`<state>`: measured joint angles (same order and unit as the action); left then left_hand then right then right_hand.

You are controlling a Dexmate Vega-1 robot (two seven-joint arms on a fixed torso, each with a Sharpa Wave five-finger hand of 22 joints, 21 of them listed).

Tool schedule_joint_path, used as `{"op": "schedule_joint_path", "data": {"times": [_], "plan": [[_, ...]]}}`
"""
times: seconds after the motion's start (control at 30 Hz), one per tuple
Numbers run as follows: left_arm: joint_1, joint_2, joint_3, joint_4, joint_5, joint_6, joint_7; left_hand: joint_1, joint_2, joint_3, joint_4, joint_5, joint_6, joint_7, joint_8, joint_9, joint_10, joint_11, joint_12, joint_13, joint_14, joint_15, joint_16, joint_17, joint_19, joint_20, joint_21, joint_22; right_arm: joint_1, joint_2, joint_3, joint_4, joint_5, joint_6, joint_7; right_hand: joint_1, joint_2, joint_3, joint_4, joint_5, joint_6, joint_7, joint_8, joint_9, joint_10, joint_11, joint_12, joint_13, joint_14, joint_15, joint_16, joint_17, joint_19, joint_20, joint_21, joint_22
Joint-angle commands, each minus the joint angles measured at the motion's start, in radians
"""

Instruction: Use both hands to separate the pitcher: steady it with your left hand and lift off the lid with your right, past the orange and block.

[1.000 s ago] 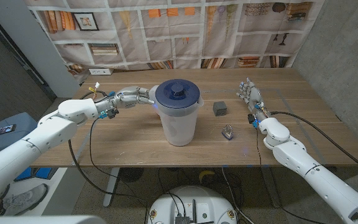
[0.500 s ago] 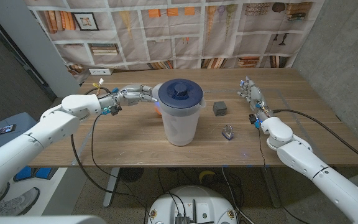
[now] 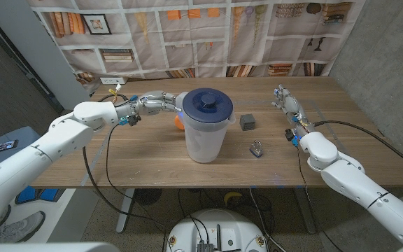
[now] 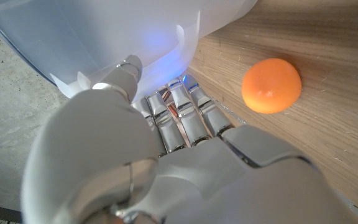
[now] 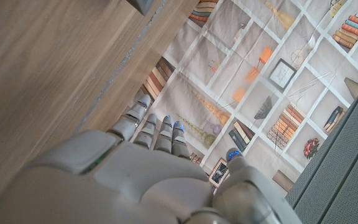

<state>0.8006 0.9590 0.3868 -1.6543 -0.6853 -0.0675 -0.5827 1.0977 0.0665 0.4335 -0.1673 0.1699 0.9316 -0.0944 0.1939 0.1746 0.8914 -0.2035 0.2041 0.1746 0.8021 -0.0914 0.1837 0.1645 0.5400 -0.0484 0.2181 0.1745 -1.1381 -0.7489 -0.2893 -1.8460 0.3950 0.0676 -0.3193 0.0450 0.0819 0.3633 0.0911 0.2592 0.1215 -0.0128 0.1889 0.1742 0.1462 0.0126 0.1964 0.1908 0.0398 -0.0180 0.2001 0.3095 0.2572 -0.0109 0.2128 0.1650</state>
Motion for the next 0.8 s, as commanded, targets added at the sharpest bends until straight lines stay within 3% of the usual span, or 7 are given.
{"op": "schedule_joint_path", "data": {"times": [0.03,0.37,0.8], "plan": [[0.017,0.022,-0.013,-0.042,0.006,0.009,0.034,0.0,0.016,0.009,0.001,0.003,0.027,0.012,0.007,0.003,0.013,0.0,0.0,0.004,0.015,-0.142,-0.004,0.002,0.003,-0.155,-0.002,0.005,-0.063,-0.061,0.037,-0.144,-0.066,-0.096,-0.05,0.014,0.003,0.004,-0.009,0.004,0.016,0.002,0.006,0.002,0.011,0.002,0.005,0.003,0.007,0.0,0.006,-0.002,0.013,0.003,-0.001,0.002],[0.028,0.034,-0.027,-0.064,0.009,0.006,0.054,0.001,0.015,0.011,-0.002,0.003,0.033,0.009,0.006,0.003,0.022,0.001,0.0,0.004,0.021,-0.143,-0.004,0.002,0.004,-0.155,-0.002,0.005,-0.128,-0.129,0.082,-0.294,-0.136,-0.217,-0.086,0.042,-0.007,0.009,-0.04,0.002,-0.009,-0.004,-0.005,0.002,0.031,0.002,0.01,0.004,0.007,0.001,0.004,-0.013,0.016,0.003,-0.009,0.002],[0.036,0.033,-0.032,-0.08,0.023,-0.002,0.083,0.003,0.015,0.014,-0.003,0.002,0.035,0.007,0.004,0.004,0.026,-0.001,-0.002,0.004,0.026,-0.144,-0.005,0.002,0.003,-0.155,-0.004,0.004,-0.225,-0.192,0.167,-0.468,-0.222,-0.369,-0.108,0.085,-0.024,0.015,-0.089,-0.006,0.009,-0.021,0.006,0.004,0.081,-0.007,0.024,0.006,0.011,0.009,0.007,-0.028,0.018,0.007,-0.017,0.002]]}}
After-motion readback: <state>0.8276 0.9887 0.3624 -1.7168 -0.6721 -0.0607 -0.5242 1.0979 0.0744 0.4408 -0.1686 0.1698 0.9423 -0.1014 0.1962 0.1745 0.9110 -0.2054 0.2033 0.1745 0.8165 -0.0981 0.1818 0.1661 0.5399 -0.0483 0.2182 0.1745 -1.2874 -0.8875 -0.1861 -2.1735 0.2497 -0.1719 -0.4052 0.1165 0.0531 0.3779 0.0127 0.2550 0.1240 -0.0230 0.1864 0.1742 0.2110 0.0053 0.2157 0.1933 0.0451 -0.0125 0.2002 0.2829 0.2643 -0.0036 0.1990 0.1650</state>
